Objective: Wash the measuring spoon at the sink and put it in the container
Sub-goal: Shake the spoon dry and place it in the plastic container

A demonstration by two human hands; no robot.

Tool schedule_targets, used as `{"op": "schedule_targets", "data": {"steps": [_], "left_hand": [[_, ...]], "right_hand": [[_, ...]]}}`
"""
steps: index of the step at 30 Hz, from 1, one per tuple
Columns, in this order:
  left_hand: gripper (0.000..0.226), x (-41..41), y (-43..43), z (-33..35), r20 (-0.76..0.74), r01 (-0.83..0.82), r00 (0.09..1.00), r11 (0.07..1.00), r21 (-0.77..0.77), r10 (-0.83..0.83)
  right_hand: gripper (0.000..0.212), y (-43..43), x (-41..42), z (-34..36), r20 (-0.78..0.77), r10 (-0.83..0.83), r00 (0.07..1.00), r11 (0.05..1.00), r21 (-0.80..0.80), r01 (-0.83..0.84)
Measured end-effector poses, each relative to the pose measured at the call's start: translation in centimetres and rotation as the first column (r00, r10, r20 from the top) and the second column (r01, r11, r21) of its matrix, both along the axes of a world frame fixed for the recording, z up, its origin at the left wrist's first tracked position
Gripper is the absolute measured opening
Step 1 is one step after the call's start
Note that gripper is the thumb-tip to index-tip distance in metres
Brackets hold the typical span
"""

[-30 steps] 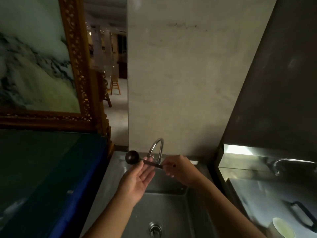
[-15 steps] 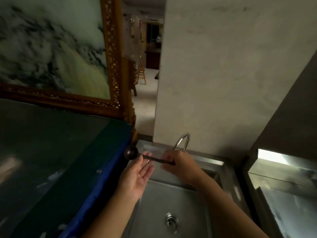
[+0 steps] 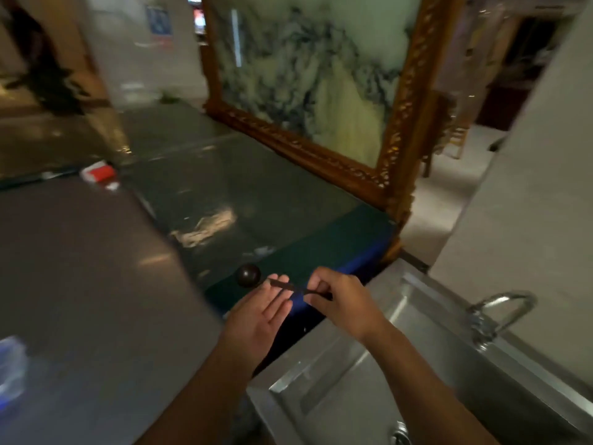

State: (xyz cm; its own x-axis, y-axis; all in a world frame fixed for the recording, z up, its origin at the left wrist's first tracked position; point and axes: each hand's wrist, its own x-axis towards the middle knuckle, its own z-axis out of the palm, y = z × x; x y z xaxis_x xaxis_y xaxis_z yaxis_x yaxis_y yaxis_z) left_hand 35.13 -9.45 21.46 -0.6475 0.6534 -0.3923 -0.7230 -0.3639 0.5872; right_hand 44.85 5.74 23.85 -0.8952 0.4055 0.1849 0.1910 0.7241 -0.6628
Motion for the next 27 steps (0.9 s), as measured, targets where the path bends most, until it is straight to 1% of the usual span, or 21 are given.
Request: {"op": "schedule_targets", "data": {"steps": [3, 6, 10, 13, 16, 19, 21, 22, 24, 27], "left_hand": [[0.026, -1.0, -4.8, -0.3, 0.025, -0.146, 0.989, 0.989, 0.007, 0.146], [0.021, -1.4, -9.1, -0.5, 0.053, -0.278, 0.959, 0.961, -0.016, 0.278], [0.018, -1.6, -16.0, -0.7, 0.075, -0.424, 0.902, 0.905, -0.032, 0.425], [0.019, -1.7, -21.7, -0.9, 0.055, -0.513, 0.856, 0.857, -0.040, 0.515], [0.019, -2.0, -26.9, -1.1, 0.052, -0.588, 0.807, 0.808, -0.036, 0.589], [0.019, -2.2, -32.5, -1.0, 0.050, -0.639, 0.767, 0.769, -0.023, 0.639], [0.019, -2.3, -36.3, -1.3, 0.068, -0.677, 0.733, 0.736, -0.023, 0.677], [0.019, -2.3, -39.4, -1.3, 0.068, -0.691, 0.720, 0.723, -0.013, 0.690], [0.020, -2.2, -41.6, -1.2, 0.082, -0.698, 0.712, 0.716, -0.012, 0.697], [0.022, -2.4, -46.4, -1.2, 0.062, -0.718, 0.694, 0.696, 0.004, 0.717]], "right_hand": [[0.018, -3.3, -3.2, -0.6, -0.008, 0.177, 0.984, 0.984, 0.008, -0.177], [0.016, -6.8, -5.8, -0.9, -0.001, 0.295, 0.955, 0.954, 0.052, -0.295], [0.011, -12.9, -8.9, -0.9, 0.006, 0.444, 0.896, 0.888, 0.129, -0.441], [0.013, -18.5, -10.8, -0.8, 0.008, 0.559, 0.829, 0.809, 0.213, -0.547], [0.008, -23.9, -12.2, -0.5, -0.008, 0.620, 0.784, 0.760, 0.254, -0.598], [0.005, -29.9, -13.3, -0.8, -0.017, 0.647, 0.762, 0.731, 0.297, -0.614], [0.008, -33.8, -13.8, -1.3, -0.014, 0.652, 0.758, 0.725, 0.306, -0.618], [0.009, -37.1, -14.3, -1.6, -0.021, 0.656, 0.754, 0.719, 0.320, -0.617], [0.010, -39.4, -14.4, -2.1, -0.024, 0.641, 0.767, 0.730, 0.328, -0.600], [0.009, -44.4, -15.2, -2.6, -0.051, 0.638, 0.768, 0.736, 0.334, -0.589]]}}
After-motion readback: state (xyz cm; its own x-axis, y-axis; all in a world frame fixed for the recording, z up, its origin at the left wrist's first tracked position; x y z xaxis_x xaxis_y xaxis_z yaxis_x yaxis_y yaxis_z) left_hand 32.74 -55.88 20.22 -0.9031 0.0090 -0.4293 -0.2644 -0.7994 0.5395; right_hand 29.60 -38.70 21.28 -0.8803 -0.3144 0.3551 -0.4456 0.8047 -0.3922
